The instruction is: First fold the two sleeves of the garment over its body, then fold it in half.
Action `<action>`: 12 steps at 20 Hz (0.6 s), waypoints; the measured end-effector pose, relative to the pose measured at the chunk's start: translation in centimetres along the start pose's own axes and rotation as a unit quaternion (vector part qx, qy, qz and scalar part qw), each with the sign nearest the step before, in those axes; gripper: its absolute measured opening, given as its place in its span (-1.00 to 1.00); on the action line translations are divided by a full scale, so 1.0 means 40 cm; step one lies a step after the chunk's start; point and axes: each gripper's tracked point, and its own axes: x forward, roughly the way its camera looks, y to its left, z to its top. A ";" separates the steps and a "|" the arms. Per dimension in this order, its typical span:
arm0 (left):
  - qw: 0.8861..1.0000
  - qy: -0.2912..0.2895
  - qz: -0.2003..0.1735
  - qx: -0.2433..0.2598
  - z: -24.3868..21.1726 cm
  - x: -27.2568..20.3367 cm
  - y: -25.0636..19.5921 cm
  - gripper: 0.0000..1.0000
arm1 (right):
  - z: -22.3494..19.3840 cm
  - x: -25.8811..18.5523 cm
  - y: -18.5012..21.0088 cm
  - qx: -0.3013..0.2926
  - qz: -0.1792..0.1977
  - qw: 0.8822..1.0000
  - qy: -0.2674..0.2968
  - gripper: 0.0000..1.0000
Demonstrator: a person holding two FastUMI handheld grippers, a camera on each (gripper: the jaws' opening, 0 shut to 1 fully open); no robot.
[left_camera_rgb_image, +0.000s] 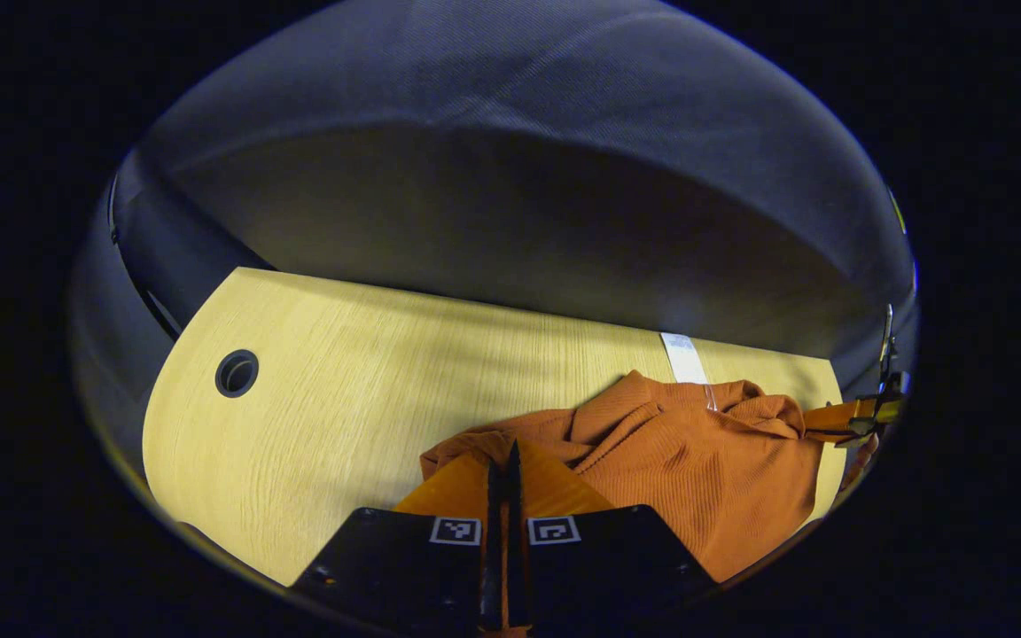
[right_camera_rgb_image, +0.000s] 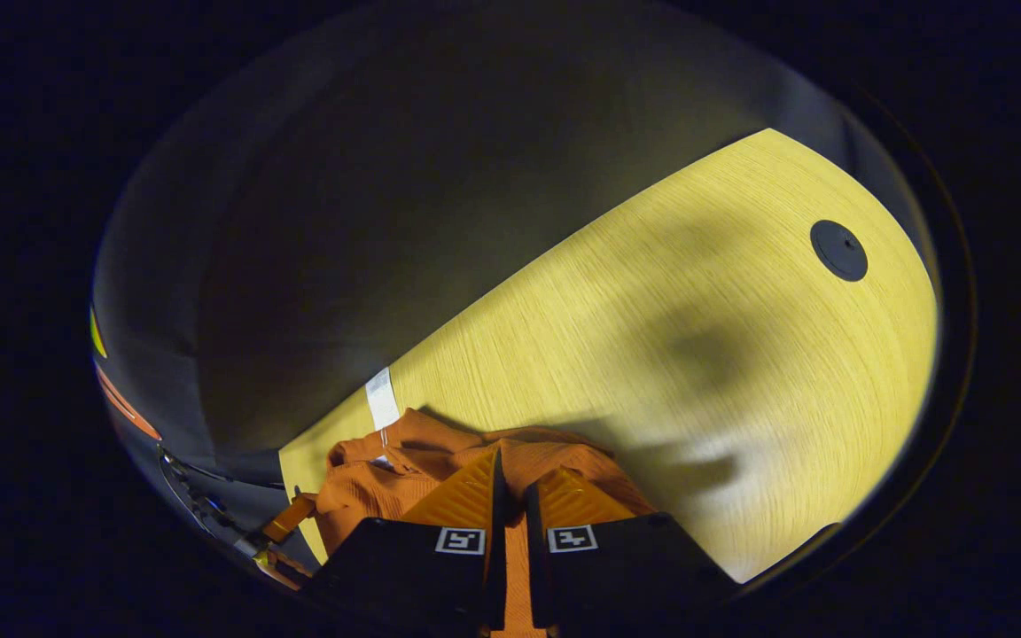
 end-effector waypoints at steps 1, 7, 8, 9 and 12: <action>1.000 0.001 -0.003 -0.001 -0.001 -0.001 -0.004 -0.74 | 0.005 -0.004 0.001 0.008 0.002 1.000 -0.002 -0.78; 0.997 0.006 -0.061 -0.036 -0.002 0.012 -0.074 -0.76 | 0.022 -0.019 0.035 0.051 0.038 0.998 -0.012 -0.72; 0.996 0.002 -0.072 -0.044 0.006 0.019 -0.085 -0.74 | 0.023 -0.020 0.033 0.050 0.039 0.998 -0.012 -0.72; 0.994 -0.002 -0.090 -0.054 0.011 0.013 -0.102 -0.82 | 0.023 -0.021 0.037 0.051 0.041 0.998 -0.012 -0.89; 0.990 0.008 -0.128 -0.063 0.001 0.014 -0.148 -0.36 | 0.059 -0.043 0.072 0.073 0.069 0.995 -0.027 -0.50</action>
